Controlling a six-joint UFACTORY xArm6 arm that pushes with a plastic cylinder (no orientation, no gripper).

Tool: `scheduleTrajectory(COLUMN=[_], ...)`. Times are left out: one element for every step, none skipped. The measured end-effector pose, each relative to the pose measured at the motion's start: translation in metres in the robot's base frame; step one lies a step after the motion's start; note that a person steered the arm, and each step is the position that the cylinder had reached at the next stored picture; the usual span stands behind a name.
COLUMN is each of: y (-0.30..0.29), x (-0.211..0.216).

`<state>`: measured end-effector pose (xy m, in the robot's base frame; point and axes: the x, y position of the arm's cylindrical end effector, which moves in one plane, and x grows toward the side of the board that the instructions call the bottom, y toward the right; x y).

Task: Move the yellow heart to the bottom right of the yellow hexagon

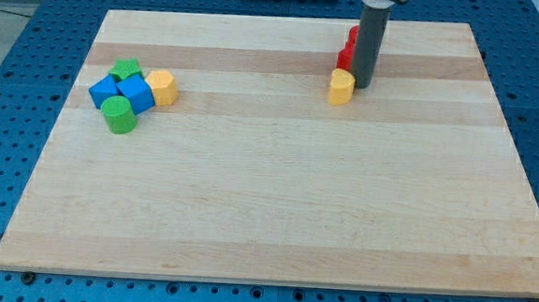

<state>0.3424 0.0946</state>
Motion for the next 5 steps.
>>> scheduleTrajectory(y=[-0.024,-0.057,-0.09,-0.122,-0.152], x=[0.027,0.046,0.058,0.059,0.058])
